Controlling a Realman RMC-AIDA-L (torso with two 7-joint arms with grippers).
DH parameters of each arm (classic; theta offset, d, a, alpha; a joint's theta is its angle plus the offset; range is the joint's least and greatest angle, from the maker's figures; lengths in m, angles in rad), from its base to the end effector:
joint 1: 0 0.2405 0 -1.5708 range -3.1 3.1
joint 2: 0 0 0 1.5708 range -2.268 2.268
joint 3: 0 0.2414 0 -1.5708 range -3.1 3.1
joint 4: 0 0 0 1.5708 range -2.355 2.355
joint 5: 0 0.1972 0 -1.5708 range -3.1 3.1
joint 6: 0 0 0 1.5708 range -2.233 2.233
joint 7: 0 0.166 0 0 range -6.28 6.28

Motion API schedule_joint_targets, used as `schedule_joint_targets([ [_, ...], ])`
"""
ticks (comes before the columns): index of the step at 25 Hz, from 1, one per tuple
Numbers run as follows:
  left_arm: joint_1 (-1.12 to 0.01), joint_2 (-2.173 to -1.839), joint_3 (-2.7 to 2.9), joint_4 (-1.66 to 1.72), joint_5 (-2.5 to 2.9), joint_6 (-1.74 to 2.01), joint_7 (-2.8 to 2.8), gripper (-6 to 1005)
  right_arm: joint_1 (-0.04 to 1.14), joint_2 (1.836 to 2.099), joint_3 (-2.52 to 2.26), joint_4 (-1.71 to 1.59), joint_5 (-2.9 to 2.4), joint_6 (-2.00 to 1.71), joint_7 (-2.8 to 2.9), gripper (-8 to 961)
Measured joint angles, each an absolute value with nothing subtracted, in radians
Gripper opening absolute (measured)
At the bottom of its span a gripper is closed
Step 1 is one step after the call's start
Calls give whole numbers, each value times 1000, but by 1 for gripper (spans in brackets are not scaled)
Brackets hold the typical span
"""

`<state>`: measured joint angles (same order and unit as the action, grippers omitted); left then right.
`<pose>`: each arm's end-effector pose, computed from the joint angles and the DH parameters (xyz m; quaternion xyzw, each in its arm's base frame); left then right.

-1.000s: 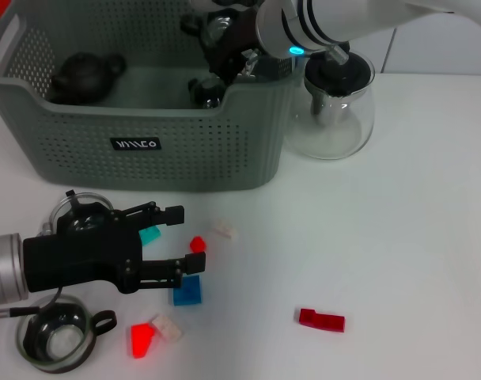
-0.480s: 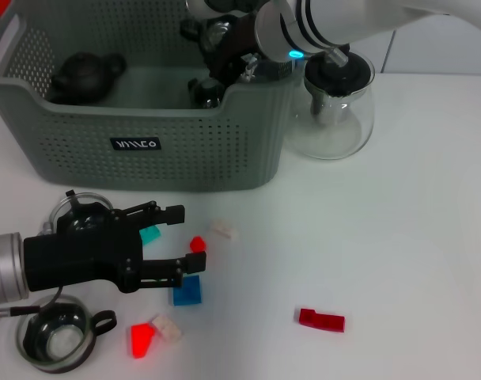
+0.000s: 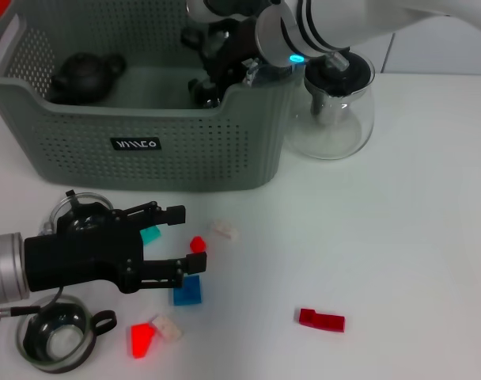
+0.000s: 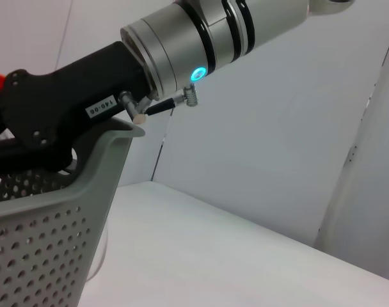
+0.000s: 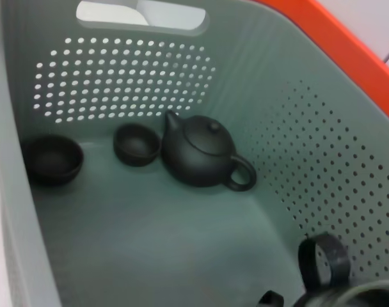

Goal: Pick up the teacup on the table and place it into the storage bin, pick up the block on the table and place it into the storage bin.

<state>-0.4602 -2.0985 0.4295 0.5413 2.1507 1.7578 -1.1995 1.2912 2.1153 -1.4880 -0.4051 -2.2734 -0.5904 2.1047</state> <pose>-0.2542 0.2687 -0.0180 -0.9206 -0.2210 -0.3063 0.0987 0.0466 0.4621 -0.1109 -0.9560 0.0408 -0.0518 0.2858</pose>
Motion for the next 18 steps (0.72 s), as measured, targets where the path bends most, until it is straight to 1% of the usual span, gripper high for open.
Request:
schedule_joint_targets([
  [4, -460, -2098, 431, 540, 2151, 1760, -1200, 905, 1279, 2115, -1488, -415, -2273, -590, 2115, 83],
  [9, -459, -2099, 431, 540, 2151, 1765, -1200, 905, 1272, 2115, -1488, -421, -2273, -591, 2116, 180],
  [14, -457, -2100, 431, 540, 2151, 1767, -1200, 905, 1267, 2115, -1488, -431, -2273, -592, 2116, 337],
  [18, -455, -2100, 426, 540, 2151, 1772, -1200, 905, 1233, 2114, -1488, -510, -2272, -600, 2131, 350],
])
